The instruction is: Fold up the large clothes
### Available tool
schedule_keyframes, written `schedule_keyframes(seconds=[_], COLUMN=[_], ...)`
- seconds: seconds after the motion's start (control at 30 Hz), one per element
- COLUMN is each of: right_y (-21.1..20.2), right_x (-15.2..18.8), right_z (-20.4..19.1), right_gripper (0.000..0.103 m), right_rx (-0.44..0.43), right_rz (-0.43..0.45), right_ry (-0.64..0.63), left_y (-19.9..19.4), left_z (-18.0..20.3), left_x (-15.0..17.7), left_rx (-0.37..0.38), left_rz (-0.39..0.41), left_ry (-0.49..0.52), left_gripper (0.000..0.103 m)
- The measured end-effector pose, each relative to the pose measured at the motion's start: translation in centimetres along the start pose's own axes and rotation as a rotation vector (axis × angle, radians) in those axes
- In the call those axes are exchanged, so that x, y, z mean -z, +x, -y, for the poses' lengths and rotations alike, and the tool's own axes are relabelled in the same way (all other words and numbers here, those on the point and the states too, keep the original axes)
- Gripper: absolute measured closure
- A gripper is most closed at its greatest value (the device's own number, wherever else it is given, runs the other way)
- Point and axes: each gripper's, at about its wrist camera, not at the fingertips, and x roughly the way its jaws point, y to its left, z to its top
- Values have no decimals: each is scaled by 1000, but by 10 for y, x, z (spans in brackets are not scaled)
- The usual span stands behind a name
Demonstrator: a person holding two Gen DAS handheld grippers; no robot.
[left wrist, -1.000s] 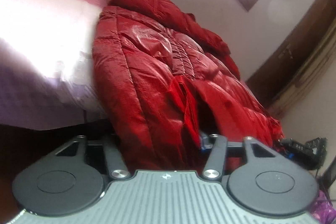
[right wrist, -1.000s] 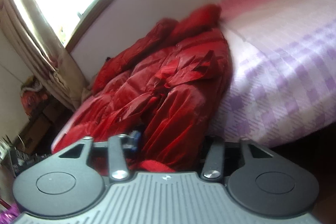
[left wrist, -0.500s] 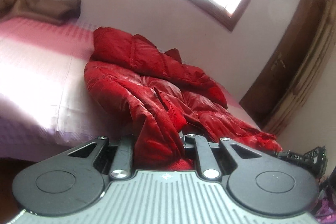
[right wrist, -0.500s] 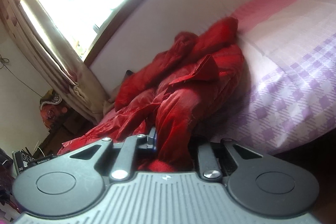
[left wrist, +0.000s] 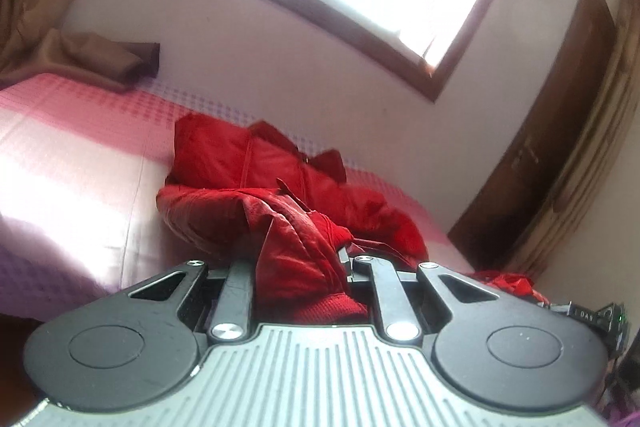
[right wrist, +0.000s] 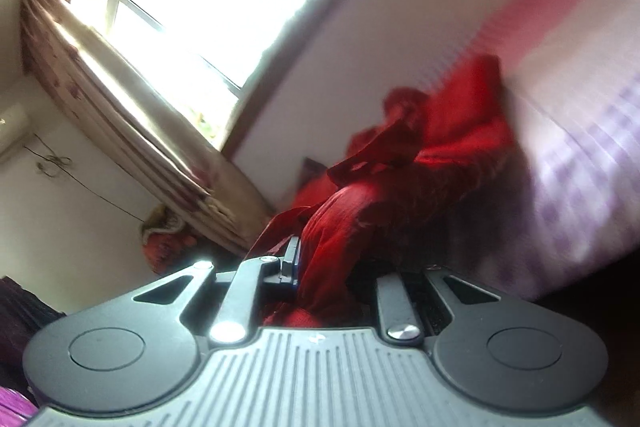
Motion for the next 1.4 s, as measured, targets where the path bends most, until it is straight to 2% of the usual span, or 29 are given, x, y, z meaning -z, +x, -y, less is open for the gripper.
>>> schedule_keyframes(seconds=[0.37,0.53,0.8,0.9,1.4], right_y=[37,61,107,125,185], right_x=[-51,-76,-114,-125,-146], right_z=[-11,-5,11,16,53], right_gripper=[87,87,87,87,86], right_rx=[-16,5,53,82,172], right_rz=[17,24,34,32,2], right_ry=[-48,-50,-35,-40,-4], left_y=[34,64,115,134,207], left_z=[7,6,11,8,-16], left_x=[-43,-66,-90,-99,-117], left_rx=[-91,-126,-198,-218,-286], left_rz=[35,38,33,18,-55], left_ry=[4,18,110,108,79], left_gripper=[83,81,81,81,78])
